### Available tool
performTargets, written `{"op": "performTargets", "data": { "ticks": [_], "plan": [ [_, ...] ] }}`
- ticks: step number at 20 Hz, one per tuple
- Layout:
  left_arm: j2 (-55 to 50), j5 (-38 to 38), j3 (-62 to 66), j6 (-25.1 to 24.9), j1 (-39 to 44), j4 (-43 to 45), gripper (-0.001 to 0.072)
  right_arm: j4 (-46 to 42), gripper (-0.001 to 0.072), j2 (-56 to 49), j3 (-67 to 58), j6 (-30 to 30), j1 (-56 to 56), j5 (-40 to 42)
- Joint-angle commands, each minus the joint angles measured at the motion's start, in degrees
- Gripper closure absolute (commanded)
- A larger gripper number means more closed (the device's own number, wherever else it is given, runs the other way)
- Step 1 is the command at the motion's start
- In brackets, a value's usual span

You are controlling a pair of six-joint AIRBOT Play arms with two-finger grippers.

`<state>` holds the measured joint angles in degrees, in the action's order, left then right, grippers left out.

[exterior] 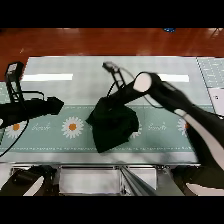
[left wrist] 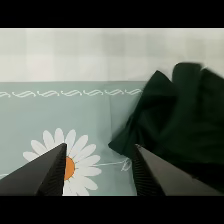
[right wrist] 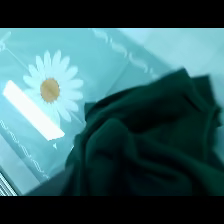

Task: Fold the shirts.

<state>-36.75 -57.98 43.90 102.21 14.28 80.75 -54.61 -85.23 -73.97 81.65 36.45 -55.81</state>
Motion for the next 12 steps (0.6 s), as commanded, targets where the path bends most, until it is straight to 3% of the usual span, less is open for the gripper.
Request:
{"op": "performTargets", "data": {
  "ticks": [1,5,8,12],
  "plan": [
    [0.0,0.3,-2.8,0.1,0.6,0.2,0.0200,6.1,0.0301,-4.8,1.7,-0.2,-1.9,0.3],
    [-0.4,-2.2,-4.7,2.5,-5.9,1.6,0.0200,5.5,0.0302,2.5,-2.5,-3.5,-20.4,-11.2],
    [-0.7,-2.1,-7.4,1.7,-17.7,-4.1,0.0200,-3.4,0.0303,12.3,0.7,-1.7,-37.4,-12.5],
    [-7.9,-2.0,-18.2,-18.3,-21.0,-35.6,0.0200,-2.4,0.0303,22.5,18.9,-3.3,-49.4,-10.6]
  ]
}}
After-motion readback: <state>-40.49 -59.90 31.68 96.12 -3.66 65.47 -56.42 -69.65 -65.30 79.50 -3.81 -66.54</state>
